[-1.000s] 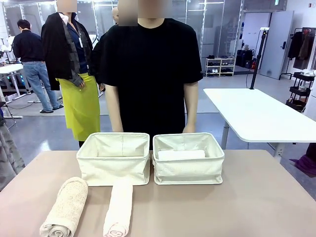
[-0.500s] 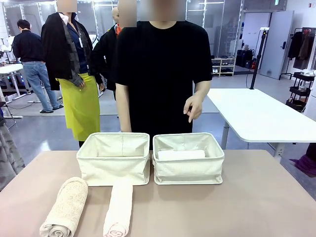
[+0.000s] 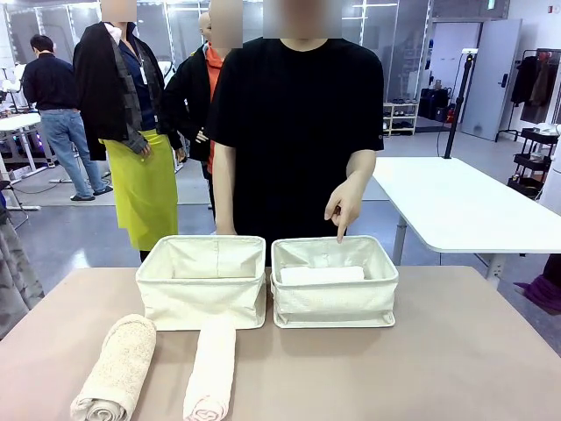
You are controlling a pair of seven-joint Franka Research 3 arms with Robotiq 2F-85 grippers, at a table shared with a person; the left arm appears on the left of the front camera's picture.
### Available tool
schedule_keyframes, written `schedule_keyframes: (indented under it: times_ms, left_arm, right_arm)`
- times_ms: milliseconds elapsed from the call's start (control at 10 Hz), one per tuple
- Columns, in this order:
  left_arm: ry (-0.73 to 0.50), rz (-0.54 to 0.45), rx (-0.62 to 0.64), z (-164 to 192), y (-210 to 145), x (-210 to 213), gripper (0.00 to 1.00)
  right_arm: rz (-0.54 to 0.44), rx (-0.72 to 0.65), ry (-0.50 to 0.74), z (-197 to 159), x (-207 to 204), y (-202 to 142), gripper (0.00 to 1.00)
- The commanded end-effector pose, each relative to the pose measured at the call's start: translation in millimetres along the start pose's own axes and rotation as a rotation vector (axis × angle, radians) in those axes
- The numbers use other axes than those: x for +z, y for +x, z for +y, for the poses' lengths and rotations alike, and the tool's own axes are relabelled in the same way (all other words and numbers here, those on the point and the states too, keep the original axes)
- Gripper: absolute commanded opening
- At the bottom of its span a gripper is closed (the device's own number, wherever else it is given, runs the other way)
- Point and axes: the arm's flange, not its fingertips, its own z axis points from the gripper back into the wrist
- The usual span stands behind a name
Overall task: Divide the towels into two baskets.
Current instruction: Pick up one hotel-folded towel from the bottom of the table and place it in the Fabric basket indicated by the person.
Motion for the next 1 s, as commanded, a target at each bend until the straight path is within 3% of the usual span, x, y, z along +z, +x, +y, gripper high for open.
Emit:
schedule_keyframes:
  times_ms: [0, 700, 900]
  left_arm:
    - [-0.009, -0.007, -0.009, -2, -1, 3, 1.00]
    - [0.000, 0.000, 0.000, 0, 0, 0, 1.00]
    - [0.045, 0.063, -0.032, -21, 0, -28, 1.00]
  right_arm:
    - [-0.007, 0.014, 0.006, 5, 1, -1, 1.00]
    - [-0.007, 0.014, 0.006, 5, 1, -1, 1.00]
    - [-0.007, 0.014, 0.006, 5, 1, -1, 1.00]
